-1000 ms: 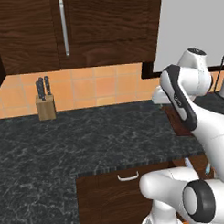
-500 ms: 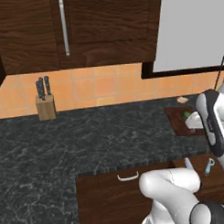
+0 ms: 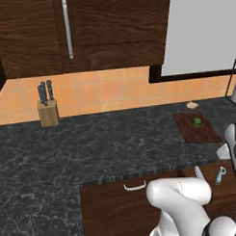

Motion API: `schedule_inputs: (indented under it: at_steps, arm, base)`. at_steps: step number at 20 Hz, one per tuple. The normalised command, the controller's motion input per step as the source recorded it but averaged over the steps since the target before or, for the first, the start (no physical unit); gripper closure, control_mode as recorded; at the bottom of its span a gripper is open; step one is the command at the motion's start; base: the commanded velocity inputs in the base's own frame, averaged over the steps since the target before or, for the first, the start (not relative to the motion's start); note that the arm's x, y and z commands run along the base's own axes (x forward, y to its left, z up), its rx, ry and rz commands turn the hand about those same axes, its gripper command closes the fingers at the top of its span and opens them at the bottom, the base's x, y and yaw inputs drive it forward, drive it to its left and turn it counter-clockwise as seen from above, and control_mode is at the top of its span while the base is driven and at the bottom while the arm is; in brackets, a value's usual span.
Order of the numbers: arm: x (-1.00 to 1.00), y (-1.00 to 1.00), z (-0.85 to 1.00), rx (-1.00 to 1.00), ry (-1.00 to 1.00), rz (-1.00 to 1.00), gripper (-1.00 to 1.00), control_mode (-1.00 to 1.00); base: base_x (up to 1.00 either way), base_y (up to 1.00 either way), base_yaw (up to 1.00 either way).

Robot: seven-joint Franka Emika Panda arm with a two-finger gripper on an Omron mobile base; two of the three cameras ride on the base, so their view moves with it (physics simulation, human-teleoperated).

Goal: Place the appropriate cutting tool for cutting the avocado skin on the cutting board.

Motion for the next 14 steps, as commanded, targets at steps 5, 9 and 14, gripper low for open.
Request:
schedule_inputs:
  at_steps: [5,9,14]
  arm:
    - [0.0,-0.35,-0.67,0.01,0.2,0.0,-1.0,-1.0]
    - [-0.02,-0.22,-0.73,0.0,0.12,0.0,-1.0,-1.0]
    - [0.0,-0.03,-0.75,0.0,0.03,0.03,-1.0,-1.0]
  base:
    - [0.0,0.0,0.0]
    - [0.0,0.0,0.0]
    - [0.0,0.0,0.0]
